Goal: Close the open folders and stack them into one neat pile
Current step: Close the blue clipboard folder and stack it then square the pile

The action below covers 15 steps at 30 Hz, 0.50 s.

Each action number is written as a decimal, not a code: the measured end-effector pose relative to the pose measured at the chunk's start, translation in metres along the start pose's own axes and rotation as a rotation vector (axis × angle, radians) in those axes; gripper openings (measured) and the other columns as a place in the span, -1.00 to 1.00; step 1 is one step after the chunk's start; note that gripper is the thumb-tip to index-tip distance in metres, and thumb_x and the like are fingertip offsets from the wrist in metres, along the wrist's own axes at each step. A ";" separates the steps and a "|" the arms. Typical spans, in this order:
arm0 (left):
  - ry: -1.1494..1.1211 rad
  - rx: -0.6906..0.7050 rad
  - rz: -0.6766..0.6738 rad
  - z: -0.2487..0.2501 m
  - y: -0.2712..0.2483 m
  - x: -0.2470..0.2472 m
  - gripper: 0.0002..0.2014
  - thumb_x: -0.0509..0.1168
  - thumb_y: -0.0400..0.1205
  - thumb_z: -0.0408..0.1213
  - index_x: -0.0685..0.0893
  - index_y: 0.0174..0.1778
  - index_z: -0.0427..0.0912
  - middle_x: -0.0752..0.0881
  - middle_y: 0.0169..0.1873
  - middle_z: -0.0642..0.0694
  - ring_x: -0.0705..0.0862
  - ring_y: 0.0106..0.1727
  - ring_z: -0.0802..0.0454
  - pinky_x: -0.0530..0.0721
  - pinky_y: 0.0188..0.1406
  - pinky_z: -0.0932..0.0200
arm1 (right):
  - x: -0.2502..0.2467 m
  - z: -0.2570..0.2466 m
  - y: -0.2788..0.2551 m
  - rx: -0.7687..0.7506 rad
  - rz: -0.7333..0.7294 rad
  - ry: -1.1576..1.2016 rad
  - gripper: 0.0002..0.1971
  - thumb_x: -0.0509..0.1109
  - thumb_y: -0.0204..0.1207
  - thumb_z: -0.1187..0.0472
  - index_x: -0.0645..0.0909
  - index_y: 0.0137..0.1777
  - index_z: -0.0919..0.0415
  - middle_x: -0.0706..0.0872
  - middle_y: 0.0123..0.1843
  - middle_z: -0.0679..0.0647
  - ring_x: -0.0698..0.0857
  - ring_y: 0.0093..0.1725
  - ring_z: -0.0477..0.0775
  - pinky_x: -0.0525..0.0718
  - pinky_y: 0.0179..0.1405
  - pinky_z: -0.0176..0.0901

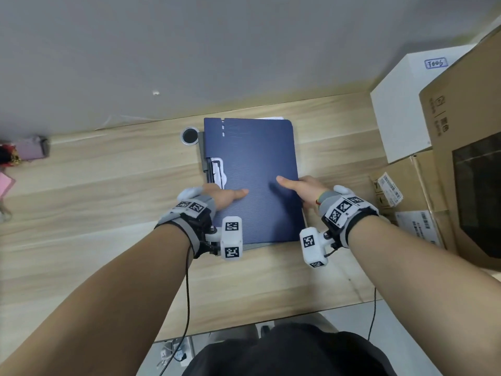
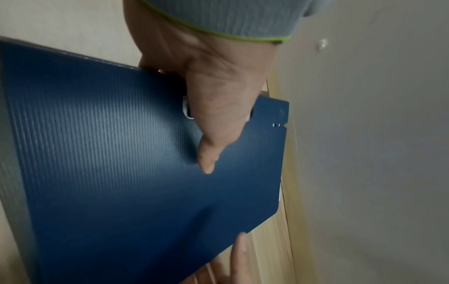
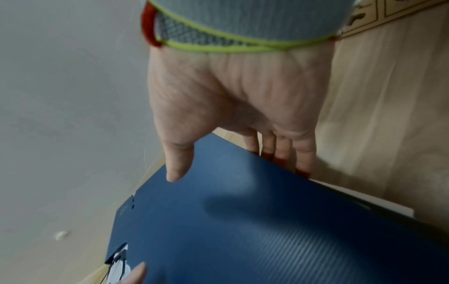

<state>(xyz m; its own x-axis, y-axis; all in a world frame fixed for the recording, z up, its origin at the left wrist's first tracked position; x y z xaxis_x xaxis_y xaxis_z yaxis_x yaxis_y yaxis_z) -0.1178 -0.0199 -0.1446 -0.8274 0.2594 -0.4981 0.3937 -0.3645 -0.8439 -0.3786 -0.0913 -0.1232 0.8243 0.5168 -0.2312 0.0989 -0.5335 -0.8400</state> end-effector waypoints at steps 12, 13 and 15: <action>-0.216 -0.038 -0.163 -0.031 -0.033 -0.009 0.06 0.62 -0.06 0.39 0.66 0.28 -0.21 0.84 0.08 -0.11 0.84 0.06 -0.14 0.77 0.24 -0.08 | 0.023 0.005 -0.011 -0.049 -0.109 0.156 -0.53 0.52 0.52 0.19 0.55 0.42 0.14 0.71 0.34 0.00 0.70 0.16 0.03 0.60 0.07 -0.27; -0.247 -0.032 -0.174 -0.034 -0.032 -0.009 -0.02 0.64 0.04 0.36 0.67 0.27 -0.21 0.84 0.03 -0.08 0.85 0.01 -0.09 0.79 0.15 -0.02 | 0.026 0.002 -0.015 -0.084 -0.111 0.185 -0.52 0.51 0.53 0.24 0.54 0.45 0.16 0.72 0.32 -0.01 0.71 0.15 0.03 0.65 -0.03 -0.34; -0.308 0.007 -0.179 -0.038 -0.037 -0.016 -0.21 0.62 0.26 0.30 0.66 0.26 -0.15 0.80 0.00 0.00 0.79 -0.07 0.06 0.73 -0.12 0.16 | 0.031 -0.009 -0.026 -0.161 -0.112 0.252 -0.50 0.51 0.52 0.32 0.54 0.46 0.14 0.74 0.26 -0.04 0.74 0.14 0.03 0.71 -0.15 -0.37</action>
<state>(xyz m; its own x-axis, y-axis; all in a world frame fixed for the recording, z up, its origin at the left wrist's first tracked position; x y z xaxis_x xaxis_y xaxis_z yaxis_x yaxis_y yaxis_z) -0.1036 0.0236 -0.1132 -0.9654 0.0382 -0.2580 0.2297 -0.3439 -0.9105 -0.3510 -0.0675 -0.1039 0.9134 0.4070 0.0035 0.2669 -0.5925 -0.7601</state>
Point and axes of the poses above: each hand's wrist, its own y-axis towards the middle knuckle, its own x-axis out of the palm, z = x × y, the point moved 5 cm from there along y, towards the middle knuckle
